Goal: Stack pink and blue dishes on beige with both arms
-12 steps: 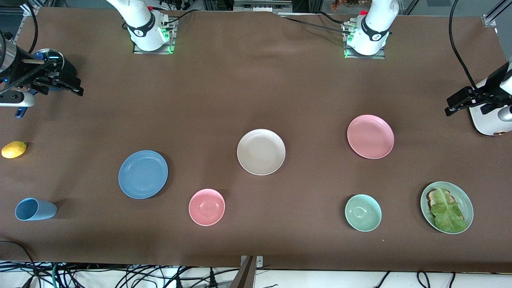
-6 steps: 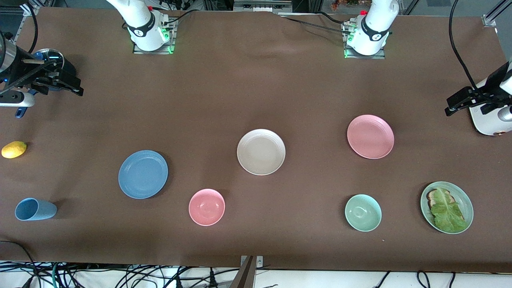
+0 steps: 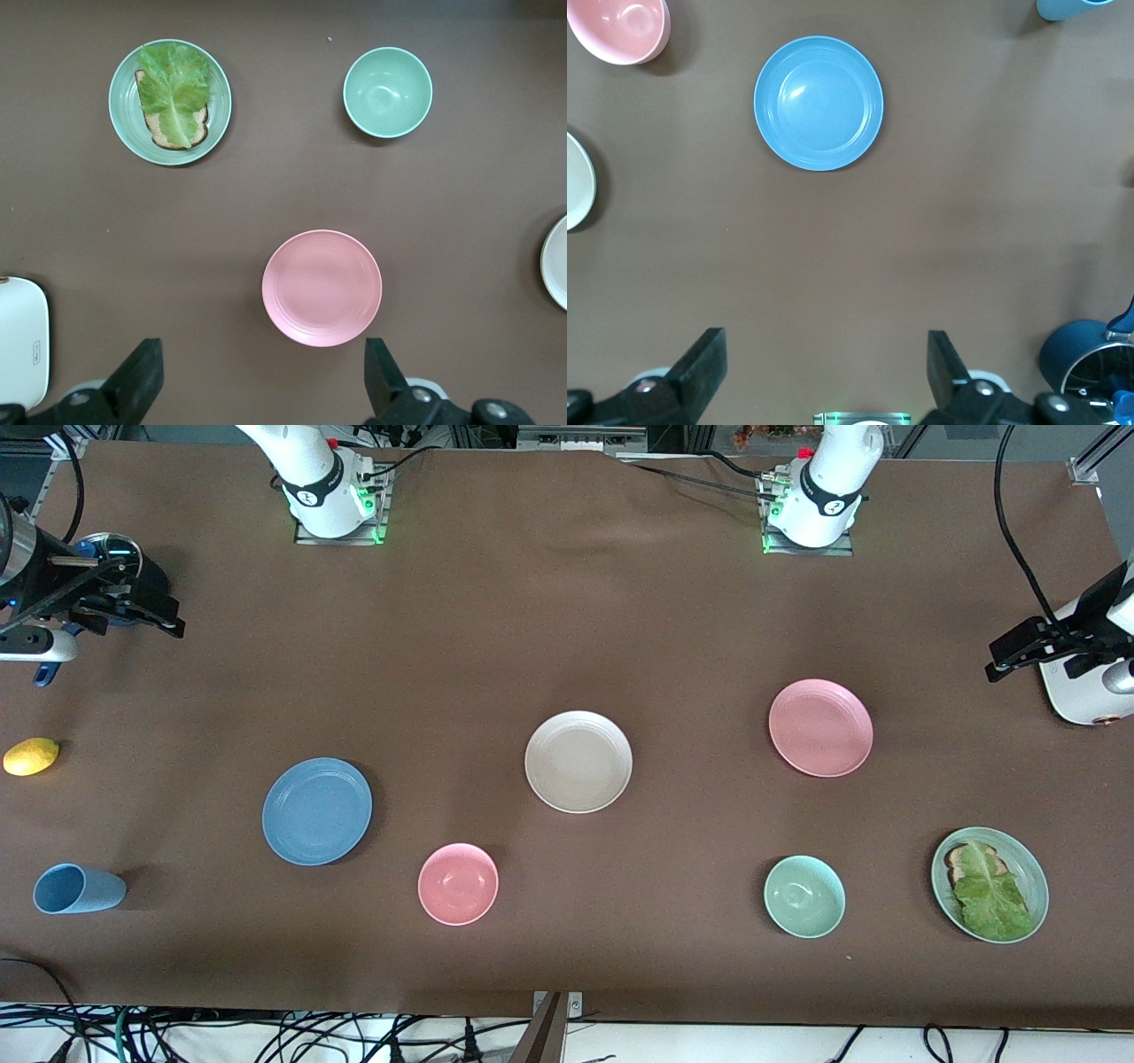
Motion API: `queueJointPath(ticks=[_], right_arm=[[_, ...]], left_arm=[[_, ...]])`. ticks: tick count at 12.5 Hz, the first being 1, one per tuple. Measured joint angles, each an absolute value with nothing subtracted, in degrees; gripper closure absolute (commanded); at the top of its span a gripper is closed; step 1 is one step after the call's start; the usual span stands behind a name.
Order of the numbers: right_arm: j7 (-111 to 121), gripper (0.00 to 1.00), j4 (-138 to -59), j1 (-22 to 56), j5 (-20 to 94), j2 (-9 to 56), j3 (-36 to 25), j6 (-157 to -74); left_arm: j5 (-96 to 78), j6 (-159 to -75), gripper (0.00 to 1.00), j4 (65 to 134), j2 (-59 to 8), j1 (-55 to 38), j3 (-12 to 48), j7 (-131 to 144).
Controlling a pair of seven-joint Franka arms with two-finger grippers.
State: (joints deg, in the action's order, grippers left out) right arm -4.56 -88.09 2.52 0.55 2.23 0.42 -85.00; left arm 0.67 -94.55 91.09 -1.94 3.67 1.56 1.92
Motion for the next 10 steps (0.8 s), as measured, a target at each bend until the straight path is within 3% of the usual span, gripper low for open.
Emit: queueJointPath(ticks=[10], right_arm=[[-4.56, 0.0, -88.09, 2.5, 0.5, 2.23, 0.34, -87.52]], left_arm=[[0.67, -94.55, 0.0, 91.09, -1.95, 3.67, 1.56, 1.92]])
